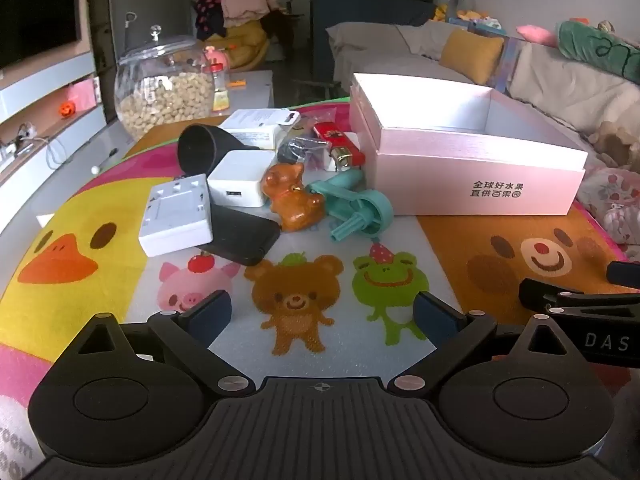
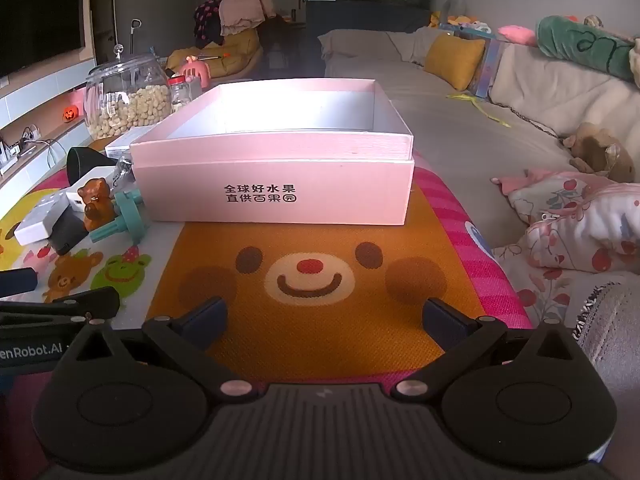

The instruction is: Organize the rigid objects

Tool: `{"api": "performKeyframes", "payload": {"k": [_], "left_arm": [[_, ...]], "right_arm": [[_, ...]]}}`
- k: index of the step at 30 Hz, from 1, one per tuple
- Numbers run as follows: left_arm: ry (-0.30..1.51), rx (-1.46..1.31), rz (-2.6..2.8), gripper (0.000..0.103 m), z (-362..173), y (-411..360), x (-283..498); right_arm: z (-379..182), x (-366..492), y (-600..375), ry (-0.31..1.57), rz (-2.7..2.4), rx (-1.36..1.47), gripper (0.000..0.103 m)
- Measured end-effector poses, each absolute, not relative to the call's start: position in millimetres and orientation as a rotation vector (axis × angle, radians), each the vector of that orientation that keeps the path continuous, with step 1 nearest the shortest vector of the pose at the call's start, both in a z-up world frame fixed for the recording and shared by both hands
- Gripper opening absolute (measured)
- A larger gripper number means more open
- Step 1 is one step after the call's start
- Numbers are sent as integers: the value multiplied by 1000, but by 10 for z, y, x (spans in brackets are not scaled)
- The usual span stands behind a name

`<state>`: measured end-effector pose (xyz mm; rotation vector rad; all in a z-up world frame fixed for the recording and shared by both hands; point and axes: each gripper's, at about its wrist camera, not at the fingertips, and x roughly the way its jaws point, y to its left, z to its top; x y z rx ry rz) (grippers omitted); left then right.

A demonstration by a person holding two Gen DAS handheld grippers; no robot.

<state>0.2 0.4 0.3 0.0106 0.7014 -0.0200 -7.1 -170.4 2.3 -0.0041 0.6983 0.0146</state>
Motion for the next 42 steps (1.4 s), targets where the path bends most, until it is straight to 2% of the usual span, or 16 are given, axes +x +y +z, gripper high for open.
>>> {"api": "performKeyframes", "payload": {"k": [42], "left_arm": [[692, 25, -15, 101, 10, -1, -8]], "right_arm": [[18, -80, -1711, 699, 14, -1, 103]]}}
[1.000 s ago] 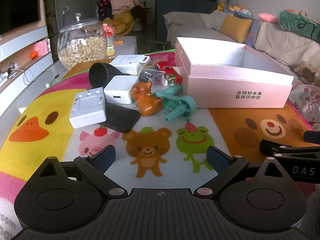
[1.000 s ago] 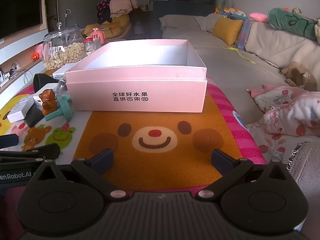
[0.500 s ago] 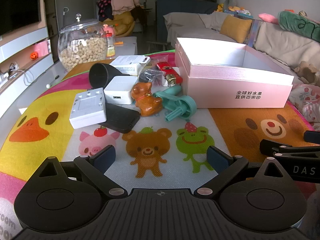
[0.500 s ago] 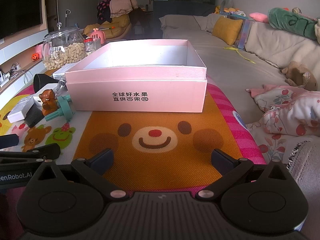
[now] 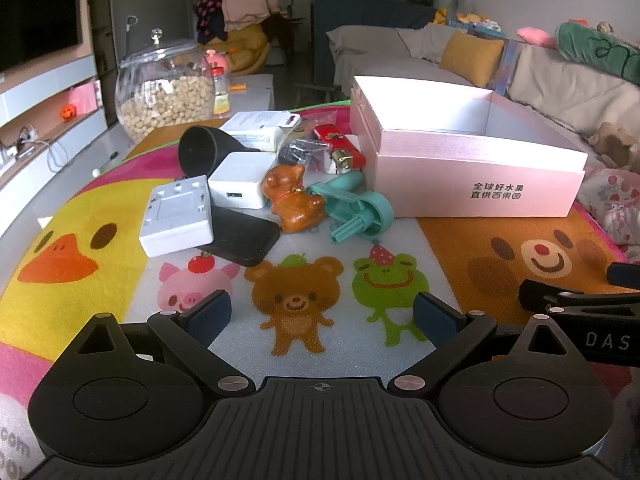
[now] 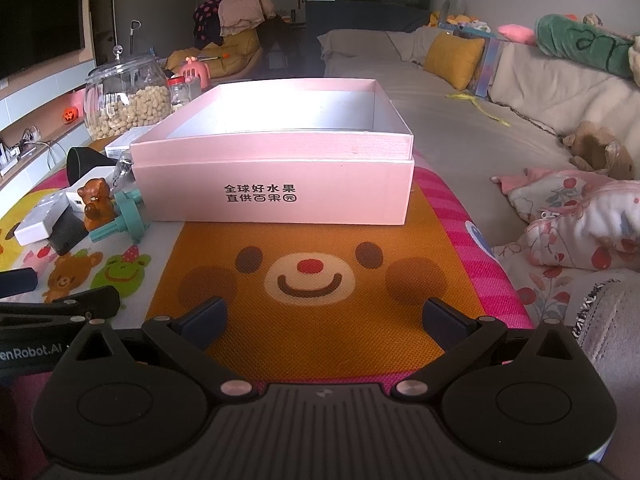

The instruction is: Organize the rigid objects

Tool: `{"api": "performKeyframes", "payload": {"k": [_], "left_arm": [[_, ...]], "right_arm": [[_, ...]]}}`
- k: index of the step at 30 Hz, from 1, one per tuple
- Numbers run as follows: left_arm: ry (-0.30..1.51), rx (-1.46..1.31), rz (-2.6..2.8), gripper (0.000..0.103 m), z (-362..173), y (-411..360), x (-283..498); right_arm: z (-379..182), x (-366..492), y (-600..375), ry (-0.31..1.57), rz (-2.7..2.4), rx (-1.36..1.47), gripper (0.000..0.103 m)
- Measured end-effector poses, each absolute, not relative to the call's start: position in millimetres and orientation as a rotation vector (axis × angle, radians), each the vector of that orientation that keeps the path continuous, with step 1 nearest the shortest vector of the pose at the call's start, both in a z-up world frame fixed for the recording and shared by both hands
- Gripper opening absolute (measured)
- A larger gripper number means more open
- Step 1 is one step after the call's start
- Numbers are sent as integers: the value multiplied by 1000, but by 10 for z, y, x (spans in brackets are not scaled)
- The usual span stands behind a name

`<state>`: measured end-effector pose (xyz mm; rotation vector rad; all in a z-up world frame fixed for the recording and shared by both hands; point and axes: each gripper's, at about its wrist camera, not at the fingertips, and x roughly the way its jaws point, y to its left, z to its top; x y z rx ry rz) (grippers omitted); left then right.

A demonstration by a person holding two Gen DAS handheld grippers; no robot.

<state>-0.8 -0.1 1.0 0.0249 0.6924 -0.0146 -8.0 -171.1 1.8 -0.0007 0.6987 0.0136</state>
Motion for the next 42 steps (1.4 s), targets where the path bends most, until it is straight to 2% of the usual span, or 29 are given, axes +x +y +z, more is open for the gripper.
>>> {"api": "performKeyframes", "payload": {"k": [42], "left_arm": [[685, 26, -11, 101, 2, -25, -8]], "right_arm": [[44, -54, -1710, 708, 35, -9, 103]]}}
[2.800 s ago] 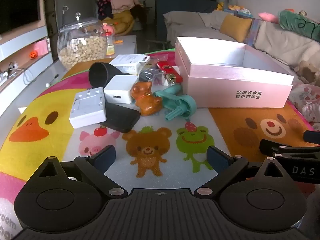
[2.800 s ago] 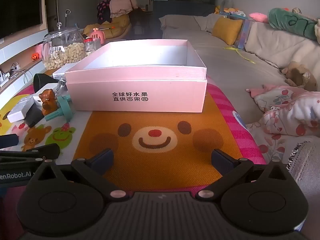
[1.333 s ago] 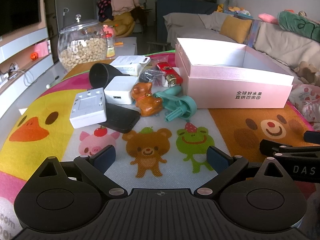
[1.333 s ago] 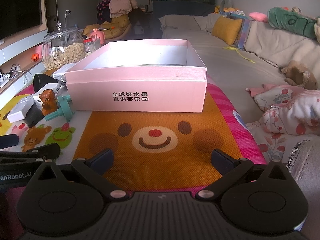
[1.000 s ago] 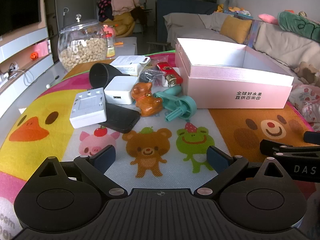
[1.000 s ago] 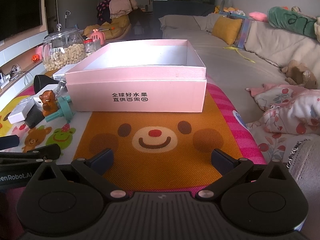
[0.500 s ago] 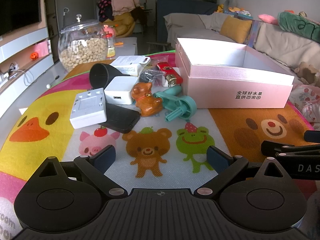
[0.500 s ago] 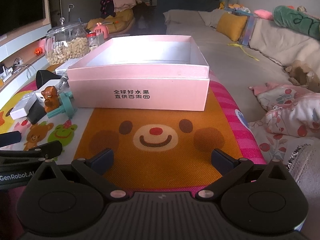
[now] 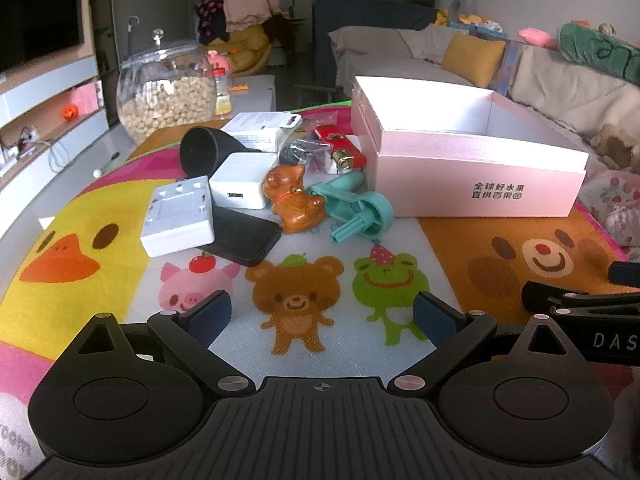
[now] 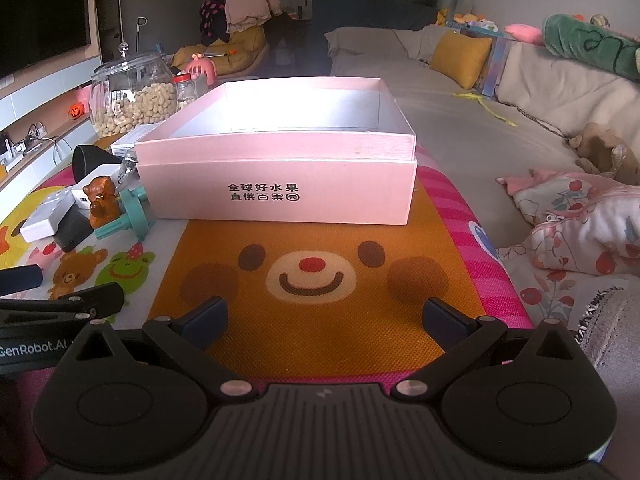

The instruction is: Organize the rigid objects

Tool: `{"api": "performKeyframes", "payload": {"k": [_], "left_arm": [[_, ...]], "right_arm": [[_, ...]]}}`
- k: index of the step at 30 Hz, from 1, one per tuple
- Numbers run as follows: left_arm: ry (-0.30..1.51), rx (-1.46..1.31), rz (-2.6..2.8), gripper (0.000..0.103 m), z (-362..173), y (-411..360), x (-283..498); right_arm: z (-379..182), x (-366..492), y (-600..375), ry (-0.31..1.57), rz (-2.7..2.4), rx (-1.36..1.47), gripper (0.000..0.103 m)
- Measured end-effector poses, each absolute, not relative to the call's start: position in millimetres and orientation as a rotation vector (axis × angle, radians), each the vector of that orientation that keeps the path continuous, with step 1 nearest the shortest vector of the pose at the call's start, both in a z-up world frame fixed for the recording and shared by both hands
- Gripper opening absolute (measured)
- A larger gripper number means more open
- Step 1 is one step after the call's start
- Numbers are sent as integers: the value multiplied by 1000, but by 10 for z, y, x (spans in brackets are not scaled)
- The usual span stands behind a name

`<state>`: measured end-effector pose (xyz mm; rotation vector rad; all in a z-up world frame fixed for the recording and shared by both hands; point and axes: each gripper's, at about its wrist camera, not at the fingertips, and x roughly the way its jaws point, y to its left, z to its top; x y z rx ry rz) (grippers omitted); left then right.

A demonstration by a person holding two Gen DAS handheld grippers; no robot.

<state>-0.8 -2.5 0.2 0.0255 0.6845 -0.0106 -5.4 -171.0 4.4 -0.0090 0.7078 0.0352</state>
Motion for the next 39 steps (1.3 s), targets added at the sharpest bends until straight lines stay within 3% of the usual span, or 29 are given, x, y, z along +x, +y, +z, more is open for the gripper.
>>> {"api": "performKeyframes", "payload": {"k": [11, 24, 26, 32, 39], "left_arm": [[677, -21, -53, 100, 16, 71, -54], [678, -34, -83, 99, 56, 150, -99], [682, -92, -126, 99, 109, 247, -132], [488, -96, -26, 99, 542, 820, -378], [679, -256, 38, 99, 449, 1385, 296]], "right_arm": [[123, -21, -1685, 807, 22, -13, 103], [119, -80, -1691, 785, 41, -10, 100], [164, -120, -1711, 742, 38, -4, 92], [406, -286, -1737, 463, -30, 5, 93], [305, -198, -1844, 496, 165, 143, 93]]}}
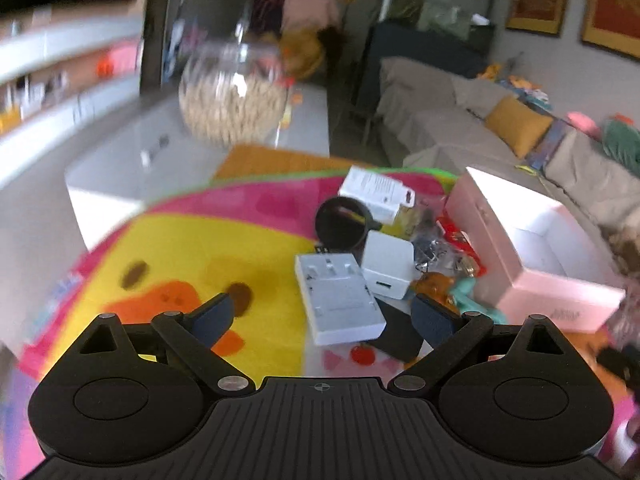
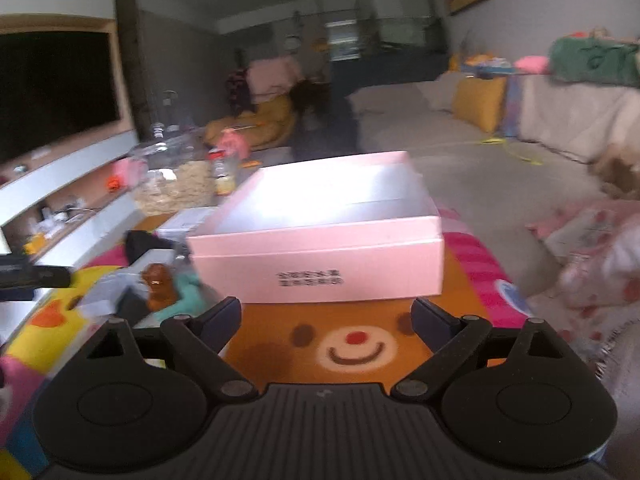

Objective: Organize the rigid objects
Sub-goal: 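Grasp the white power strip with the left gripper while the right gripper grasps the black phone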

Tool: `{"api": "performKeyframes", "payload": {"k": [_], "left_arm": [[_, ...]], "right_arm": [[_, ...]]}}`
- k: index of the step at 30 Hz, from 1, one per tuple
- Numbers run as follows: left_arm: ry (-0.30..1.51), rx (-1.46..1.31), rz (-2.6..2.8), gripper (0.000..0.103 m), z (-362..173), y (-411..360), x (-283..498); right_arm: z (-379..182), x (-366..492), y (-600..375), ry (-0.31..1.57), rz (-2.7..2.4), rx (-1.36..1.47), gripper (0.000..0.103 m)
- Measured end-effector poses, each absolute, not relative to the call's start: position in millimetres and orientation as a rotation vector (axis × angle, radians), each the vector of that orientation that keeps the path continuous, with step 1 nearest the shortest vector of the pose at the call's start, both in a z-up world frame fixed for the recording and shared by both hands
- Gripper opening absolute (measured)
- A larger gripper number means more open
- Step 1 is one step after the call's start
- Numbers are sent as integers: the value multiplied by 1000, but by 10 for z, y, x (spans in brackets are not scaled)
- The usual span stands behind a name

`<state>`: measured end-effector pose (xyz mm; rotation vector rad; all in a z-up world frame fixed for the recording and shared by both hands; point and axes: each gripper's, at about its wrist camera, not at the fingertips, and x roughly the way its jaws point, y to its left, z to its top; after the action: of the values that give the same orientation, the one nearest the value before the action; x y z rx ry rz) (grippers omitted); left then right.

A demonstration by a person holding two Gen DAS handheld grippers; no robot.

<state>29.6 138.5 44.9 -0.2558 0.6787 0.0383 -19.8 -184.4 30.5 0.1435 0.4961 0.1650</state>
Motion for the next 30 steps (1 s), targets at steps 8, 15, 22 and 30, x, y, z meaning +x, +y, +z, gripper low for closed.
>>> {"api": "performKeyframes", "payload": {"k": [8, 15, 22, 30], "left_arm": [[742, -136, 40, 99, 110, 1154, 762], [648, -65, -60, 53, 71, 1281, 440], [682, -166, -133, 53, 98, 1706, -114], [670, -245, -94, 53, 131, 2061, -412]], "right_arm": [[281, -189, -1985, 517, 196, 234, 93], [535, -235, -1434, 483, 223, 4, 81], [594, 202, -483, 608, 465, -149, 54], [219, 476, 118, 766, 632, -208, 67]]}}
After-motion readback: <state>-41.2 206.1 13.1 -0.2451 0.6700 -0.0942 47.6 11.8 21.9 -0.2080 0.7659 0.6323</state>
